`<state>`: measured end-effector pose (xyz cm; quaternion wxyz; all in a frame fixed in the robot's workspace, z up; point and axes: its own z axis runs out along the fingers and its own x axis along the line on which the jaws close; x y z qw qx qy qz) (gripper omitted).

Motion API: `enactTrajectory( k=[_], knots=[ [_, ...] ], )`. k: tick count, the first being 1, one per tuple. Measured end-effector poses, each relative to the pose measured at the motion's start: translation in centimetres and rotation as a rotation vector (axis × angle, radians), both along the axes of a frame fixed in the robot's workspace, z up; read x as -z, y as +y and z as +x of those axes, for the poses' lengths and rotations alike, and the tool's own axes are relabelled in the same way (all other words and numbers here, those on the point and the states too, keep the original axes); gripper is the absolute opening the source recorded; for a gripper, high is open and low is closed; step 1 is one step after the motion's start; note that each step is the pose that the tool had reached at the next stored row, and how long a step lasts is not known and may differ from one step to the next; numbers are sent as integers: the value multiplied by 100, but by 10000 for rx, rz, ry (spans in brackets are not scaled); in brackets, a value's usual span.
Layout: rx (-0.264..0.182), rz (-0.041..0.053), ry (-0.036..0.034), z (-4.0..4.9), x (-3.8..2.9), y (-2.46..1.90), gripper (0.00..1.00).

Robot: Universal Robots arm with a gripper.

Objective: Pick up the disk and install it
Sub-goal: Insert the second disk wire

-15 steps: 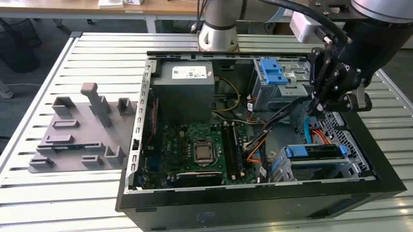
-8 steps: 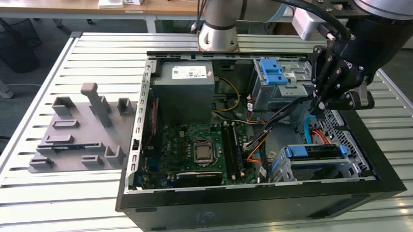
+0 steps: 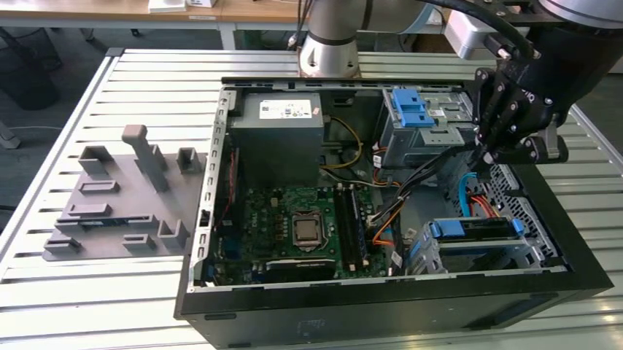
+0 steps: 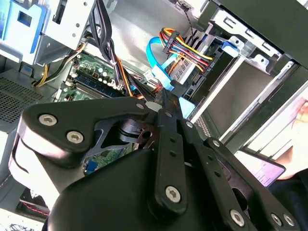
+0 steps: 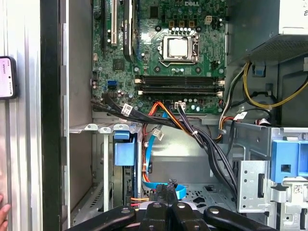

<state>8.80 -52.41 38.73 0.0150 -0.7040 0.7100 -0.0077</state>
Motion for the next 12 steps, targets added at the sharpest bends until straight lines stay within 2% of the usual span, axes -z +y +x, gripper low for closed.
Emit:
enactTrajectory(
  k=[1,4,5,9,10,11,12],
  knots=[
    [0,-4,0,0,0,0,11],
    [3,-126,0,6,0,6,17],
    [6,-141,0,9,1,10,24],
    [16,-165,0,31,7,28,25],
    [18,-193,0,32,10,30,25],
    [19,-249,0,33,13,34,31],
    [19,-324,0,34,19,39,31]
  ],
)
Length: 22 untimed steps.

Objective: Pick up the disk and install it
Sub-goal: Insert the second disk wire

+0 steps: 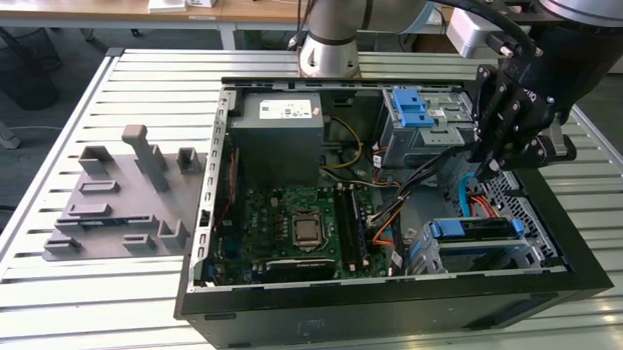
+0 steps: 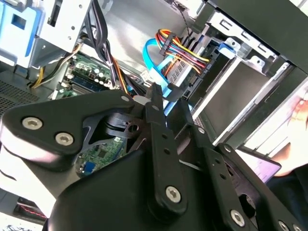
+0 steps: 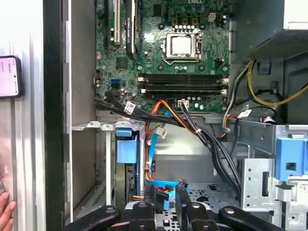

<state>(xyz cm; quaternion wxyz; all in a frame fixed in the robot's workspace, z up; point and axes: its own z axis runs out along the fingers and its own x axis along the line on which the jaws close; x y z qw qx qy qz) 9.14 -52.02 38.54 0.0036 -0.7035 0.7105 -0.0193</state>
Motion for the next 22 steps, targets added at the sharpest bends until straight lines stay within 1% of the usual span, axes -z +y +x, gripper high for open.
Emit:
enactTrajectory(
  k=[8,9,10,17,18,20,22],
  knots=[
    [17,-661,0,15,46,63,31],
    [20,-740,1,17,52,68,31],
    [24,-793,1,19,60,72,31],
    [50,-1087,2,27,121,85,31],
    [52,-1101,1,27,124,87,30],
    [53,-1103,1,28,125,90,18],
    [53,-1103,1,28,127,93,18]
  ],
)
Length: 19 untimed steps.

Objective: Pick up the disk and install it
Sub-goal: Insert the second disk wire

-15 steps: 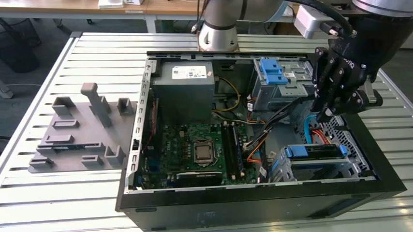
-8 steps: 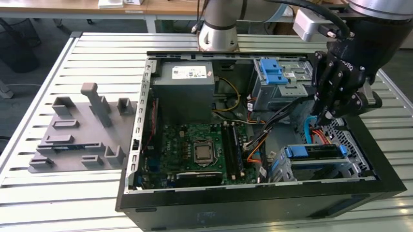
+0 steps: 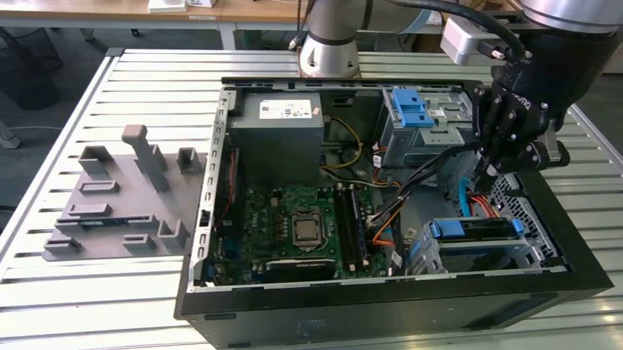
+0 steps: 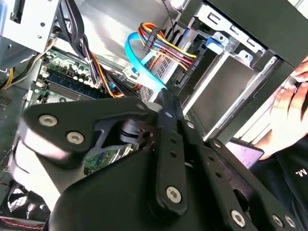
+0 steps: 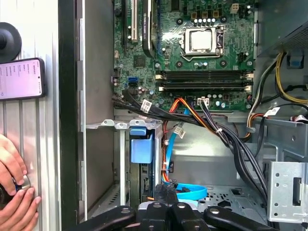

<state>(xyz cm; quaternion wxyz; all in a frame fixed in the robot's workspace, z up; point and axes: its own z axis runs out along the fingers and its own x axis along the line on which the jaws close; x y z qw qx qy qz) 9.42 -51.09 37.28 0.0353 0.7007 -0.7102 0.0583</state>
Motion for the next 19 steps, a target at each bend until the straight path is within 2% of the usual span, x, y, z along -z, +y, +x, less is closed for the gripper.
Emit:
enactTrajectory(
  k=[1,4,8,9,10,13,15,19],
  knots=[
    [0,-1,0,0,1,0,11],
    [-1,-27,0,0,6,1,11],
    [0,-399,0,0,22,0,11],
    [0,-472,0,0,27,0,11],
    [0,-533,0,1,33,0,18],
    [2,-702,0,1,50,1,18],
    [3,-760,0,0,58,1,18],
    [4,-779,0,0,63,1,18]
  ],
)
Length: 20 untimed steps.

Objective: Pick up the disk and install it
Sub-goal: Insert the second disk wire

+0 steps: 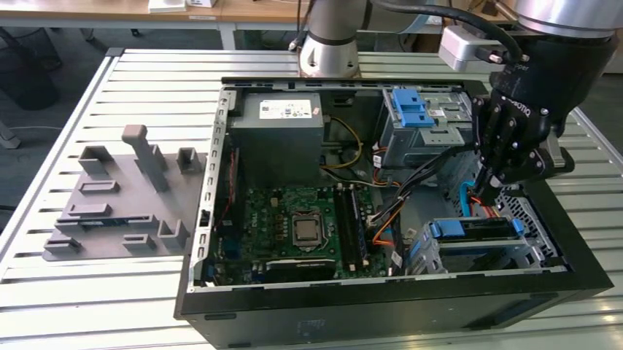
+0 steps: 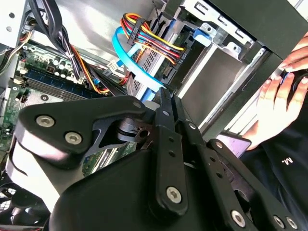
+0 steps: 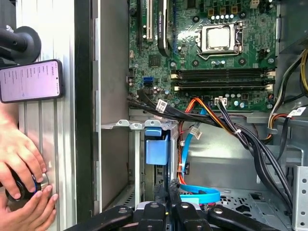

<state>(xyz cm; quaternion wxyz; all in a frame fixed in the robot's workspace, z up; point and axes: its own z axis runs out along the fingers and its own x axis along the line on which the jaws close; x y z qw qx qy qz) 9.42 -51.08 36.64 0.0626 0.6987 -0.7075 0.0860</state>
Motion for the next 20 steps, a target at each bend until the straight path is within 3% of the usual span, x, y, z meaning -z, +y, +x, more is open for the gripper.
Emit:
enactTrajectory(
  k=[3,4,15,19,20],
  knots=[
    [0,-1,0,0,5,0,19],
    [0,-14,0,0,8,1,25],
    [0,-210,0,0,58,0,25],
    [0,-205,-1,0,65,0,17],
    [1,-126,-1,-1,67,0,17]
  ],
)
